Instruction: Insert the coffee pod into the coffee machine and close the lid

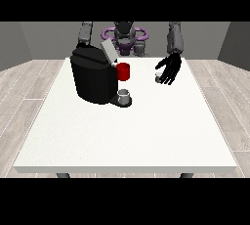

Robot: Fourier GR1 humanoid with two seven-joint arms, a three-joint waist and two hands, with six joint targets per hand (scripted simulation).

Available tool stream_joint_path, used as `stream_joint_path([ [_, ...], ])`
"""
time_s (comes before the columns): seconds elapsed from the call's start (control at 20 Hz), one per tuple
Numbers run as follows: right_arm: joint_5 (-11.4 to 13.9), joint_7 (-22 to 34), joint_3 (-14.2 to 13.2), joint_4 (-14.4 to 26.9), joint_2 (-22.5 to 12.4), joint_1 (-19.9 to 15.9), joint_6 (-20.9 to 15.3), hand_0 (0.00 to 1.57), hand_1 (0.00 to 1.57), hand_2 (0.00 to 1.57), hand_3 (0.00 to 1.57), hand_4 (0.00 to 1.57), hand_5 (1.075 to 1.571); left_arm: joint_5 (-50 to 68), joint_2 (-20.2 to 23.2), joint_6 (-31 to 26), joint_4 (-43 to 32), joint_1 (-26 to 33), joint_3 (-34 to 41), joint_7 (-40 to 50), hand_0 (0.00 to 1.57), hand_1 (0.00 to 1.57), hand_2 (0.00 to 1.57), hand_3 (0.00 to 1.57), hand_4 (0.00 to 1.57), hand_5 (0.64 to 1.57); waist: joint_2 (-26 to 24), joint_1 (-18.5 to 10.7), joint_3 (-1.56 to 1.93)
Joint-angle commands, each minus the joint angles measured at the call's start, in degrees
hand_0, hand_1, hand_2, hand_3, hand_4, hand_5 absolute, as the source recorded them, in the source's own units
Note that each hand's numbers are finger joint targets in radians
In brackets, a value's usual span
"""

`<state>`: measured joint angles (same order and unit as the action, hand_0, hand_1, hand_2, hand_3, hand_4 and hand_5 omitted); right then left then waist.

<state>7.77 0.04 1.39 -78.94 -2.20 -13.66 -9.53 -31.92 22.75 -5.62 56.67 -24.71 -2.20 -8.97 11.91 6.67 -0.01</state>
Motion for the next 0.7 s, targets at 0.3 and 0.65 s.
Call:
stream_joint_path([
  [0.3,0.79,-1.86,2.22,4.2,2.09,-0.08,-0.59,0.0,0.0,0.0,0.0,0.0,1.571,-11.6,0.29,6.2,-6.89,-3.97,-4.12,-2.04,0.92,0.92,1.02,0.84,0.41,1.571,-0.2,0.8,0.0],
  [0.65,0.81,-1.84,1.26,4.42,2.14,-1.84,-0.26,0.0,0.0,0.0,0.0,0.0,1.571,-15.93,3.16,2.47,-13.78,-7.26,-4.89,-2.56,0.76,0.76,0.93,0.77,0.35,1.571,0.6,2.37,0.0],
])
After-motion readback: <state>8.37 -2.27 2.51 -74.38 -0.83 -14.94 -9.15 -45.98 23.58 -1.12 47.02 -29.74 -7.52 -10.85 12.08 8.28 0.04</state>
